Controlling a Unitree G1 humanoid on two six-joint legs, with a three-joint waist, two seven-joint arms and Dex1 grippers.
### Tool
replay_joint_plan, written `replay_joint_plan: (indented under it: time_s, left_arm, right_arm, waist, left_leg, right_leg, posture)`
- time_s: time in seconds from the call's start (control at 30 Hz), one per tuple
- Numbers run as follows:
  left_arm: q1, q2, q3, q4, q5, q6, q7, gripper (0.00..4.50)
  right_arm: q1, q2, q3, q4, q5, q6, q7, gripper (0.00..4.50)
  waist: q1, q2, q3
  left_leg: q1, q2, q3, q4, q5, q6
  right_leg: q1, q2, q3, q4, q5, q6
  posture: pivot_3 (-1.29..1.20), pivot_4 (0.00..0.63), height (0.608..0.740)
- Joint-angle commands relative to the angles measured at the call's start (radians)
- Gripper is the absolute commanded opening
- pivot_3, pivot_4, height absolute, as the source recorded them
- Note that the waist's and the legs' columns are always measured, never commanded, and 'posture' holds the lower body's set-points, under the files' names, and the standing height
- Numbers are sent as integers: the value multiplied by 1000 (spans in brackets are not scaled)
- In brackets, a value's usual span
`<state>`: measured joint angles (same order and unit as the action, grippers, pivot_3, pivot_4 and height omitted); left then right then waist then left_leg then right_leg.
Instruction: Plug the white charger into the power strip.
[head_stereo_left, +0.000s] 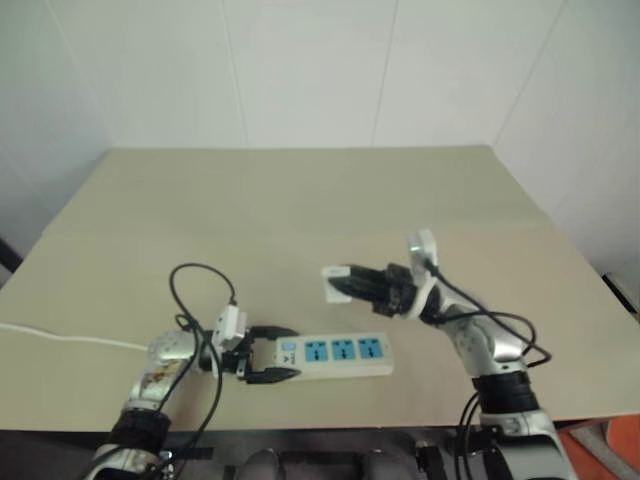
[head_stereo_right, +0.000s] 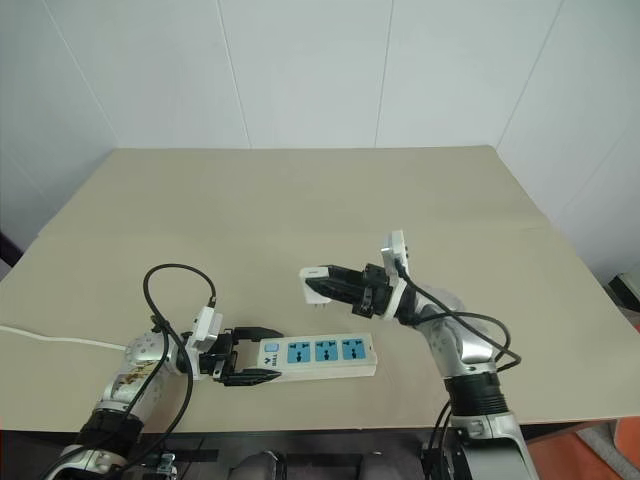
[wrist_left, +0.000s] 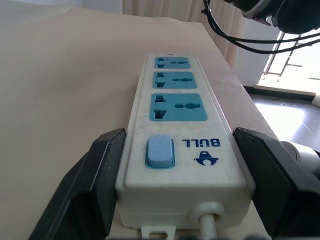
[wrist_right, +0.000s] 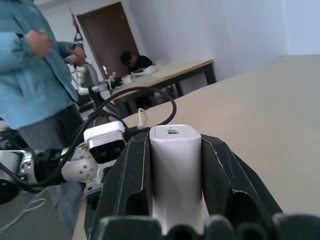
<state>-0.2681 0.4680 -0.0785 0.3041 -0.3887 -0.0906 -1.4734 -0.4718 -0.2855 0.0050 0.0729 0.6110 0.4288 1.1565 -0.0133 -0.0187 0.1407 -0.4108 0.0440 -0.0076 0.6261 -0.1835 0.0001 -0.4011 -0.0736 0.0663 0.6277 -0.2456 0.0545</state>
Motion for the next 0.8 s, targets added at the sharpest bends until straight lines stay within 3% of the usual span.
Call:
replay_joint_plan:
  time_s: [0.03,0.37,0.8]
  left_arm:
    - [3,4,-12,-10,16,-25,2,3234]
    - [6,6,-6,6,26,-46,18,3234]
    - [-5,4,-7,24,28,-49,26,3234]
  right_arm:
    - [21,43,0,26,13,-113,74,1132]
    - [86,80,84,92,-98,-310,136,1132]
    - [104,114,129,167,-169,-412,116,1132]
  waist:
    - [0,0,0]
    - [0,0,0]
    - [-2,0,0]
  left_leg:
    - [0,0,0,0,0,0]
    - [1,0,0,0,0,0]
    - [6,1,0,0,0,0]
  right_leg:
    - [0,0,0,0,0,0]
    - [1,0,0,0,0,0]
    - [5,1,0,0,0,0]
  posture:
    - [0,150,740]
    - [0,150,740]
    - [0,150,740]
